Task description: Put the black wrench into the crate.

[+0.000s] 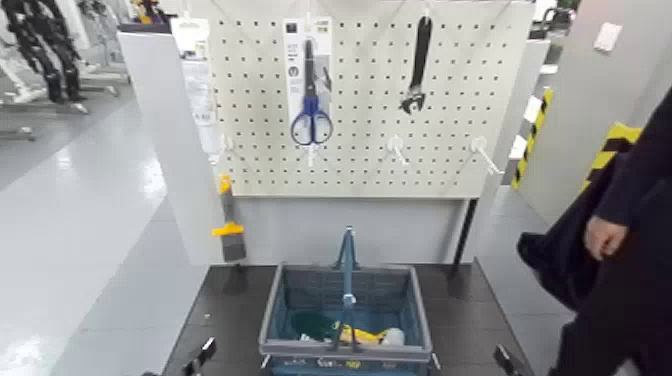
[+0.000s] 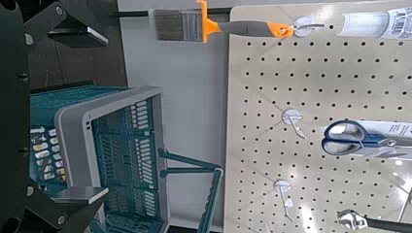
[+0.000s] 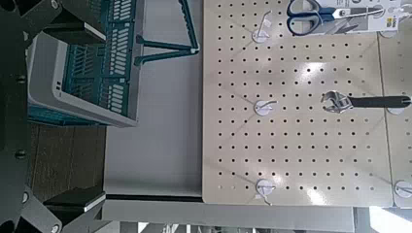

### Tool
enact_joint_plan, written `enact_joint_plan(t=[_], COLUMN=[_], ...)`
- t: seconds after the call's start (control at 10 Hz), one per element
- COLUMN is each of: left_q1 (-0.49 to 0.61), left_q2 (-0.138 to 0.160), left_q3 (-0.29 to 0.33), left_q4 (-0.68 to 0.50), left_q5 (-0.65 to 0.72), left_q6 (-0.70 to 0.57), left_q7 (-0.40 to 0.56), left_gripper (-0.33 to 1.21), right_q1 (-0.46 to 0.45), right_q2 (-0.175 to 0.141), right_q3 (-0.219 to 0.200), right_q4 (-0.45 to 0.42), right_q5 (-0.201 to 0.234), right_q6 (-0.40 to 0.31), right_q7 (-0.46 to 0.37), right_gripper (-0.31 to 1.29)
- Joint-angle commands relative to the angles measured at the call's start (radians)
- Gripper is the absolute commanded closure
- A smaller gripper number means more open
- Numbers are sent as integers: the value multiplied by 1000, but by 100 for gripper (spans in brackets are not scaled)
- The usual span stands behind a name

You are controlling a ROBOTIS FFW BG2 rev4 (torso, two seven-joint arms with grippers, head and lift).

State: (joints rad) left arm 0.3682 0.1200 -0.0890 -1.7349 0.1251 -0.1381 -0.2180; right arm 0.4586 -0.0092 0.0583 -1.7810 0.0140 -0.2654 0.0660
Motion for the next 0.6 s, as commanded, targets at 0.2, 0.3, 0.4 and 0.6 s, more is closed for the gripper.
enact_joint_plan(t=[0.2,0.3,0.4,0.6], left_q1=[0,-2,-2,-2], left_q2=[0,0,0,-2], left_q3=[-2,-3,-3,-5], left_q4=[0,0,0,2], left_q5=[-1,-1,-1,-1], left_q6=[0,0,-2,-2], left_q7=[2,5,6,11], left_gripper=[21,21,21,21], right_q1=[-2,-3,-5,-9], right_q2=[-2,-6,-11,-5], right_q3=[-3,-11,-15,-55], right_q4=[-5,-12,-14,-6], right_q5=[1,1,-5,-60], right_q6=[6,11,12,2], right_q7=[6,18,48,92], right_gripper=[16,16,16,16])
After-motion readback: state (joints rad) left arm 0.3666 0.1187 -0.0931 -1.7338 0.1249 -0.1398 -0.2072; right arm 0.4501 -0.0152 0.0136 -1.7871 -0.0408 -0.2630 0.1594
